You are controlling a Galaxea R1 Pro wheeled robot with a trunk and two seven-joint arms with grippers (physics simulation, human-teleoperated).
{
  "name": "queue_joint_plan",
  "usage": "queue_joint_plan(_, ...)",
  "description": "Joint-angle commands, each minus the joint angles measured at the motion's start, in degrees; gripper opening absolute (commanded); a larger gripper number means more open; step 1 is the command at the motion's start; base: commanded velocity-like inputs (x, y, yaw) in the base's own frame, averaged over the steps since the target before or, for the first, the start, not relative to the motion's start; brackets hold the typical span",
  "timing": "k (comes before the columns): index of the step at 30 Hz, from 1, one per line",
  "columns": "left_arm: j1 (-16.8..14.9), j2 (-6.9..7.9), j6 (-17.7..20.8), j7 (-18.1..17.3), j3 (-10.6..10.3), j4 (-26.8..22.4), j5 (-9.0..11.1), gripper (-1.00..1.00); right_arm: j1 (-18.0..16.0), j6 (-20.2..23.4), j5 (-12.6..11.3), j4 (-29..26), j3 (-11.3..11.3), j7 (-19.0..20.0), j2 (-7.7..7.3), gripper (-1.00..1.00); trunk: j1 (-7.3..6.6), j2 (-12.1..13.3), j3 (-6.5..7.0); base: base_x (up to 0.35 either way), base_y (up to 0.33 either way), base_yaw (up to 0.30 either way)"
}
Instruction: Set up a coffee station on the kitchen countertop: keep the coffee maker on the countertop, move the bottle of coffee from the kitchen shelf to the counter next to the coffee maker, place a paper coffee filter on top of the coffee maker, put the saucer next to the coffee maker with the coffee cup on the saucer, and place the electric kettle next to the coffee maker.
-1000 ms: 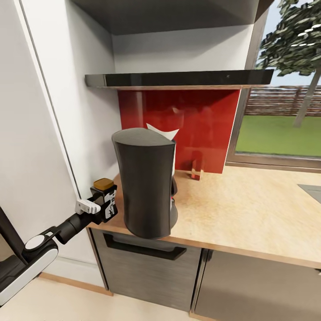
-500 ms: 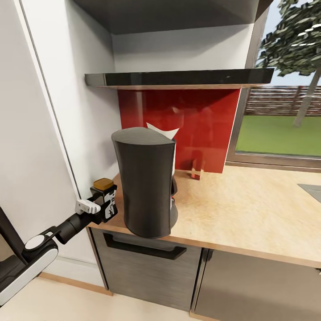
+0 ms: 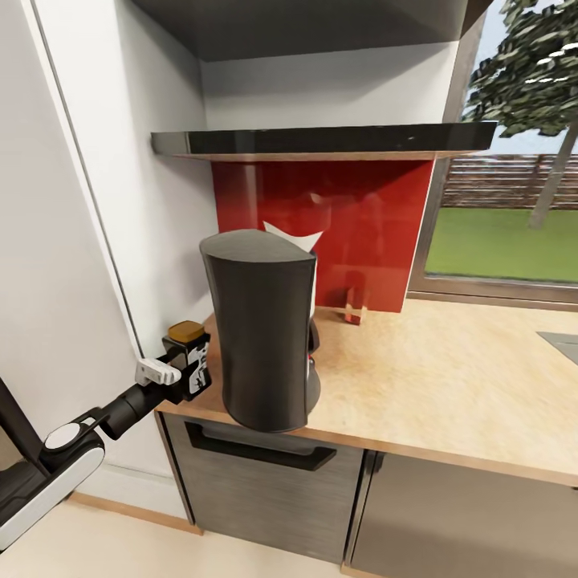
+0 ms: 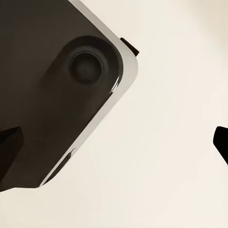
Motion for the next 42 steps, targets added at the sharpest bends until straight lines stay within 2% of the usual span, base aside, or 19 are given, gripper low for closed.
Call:
queue_joint_plan(1,-0.08,0.06,-0.14,-0.09,-0.15,0.02,0.5,-1.0,-0.08,-0.34,-0.47,0.19,0.25,0.32,0.02,1.0,0.01,-0.04,-0.06,0.068,0.0,0.0)
queue_joint_plan(23,-0.08,0.05,-0.14,-0.09,-0.15,0.73,0.47,-1.0,-0.08,-0.34,-0.47,0.19,0.21,0.32,0.02,1.0,0.01,-0.04,-0.06,0.017,0.0,0.0)
queue_joint_plan(26,-0.08,0.06,-0.14,-0.09,-0.15,0.74,0.48,-1.0,-0.08,-0.34,-0.47,0.21,0.21,0.32,0.02,1.0,0.67,-1.24,-0.6,0.0,0.0,0.0)
queue_joint_plan(38,-0.08,0.06,-0.14,-0.09,-0.15,0.73,0.48,-1.0,-0.08,-0.34,-0.47,0.2,0.22,0.32,0.02,1.0,1.11,-2.04,-0.96,0.0,0.0,0.0)
queue_joint_plan(42,-0.08,0.06,-0.14,-0.09,-0.15,0.74,0.47,-1.0,-0.08,-0.34,-0.47,0.19,0.22,0.32,0.02,1.0,1.77,-3.24,-1.5,0.0,0.0,0.0)
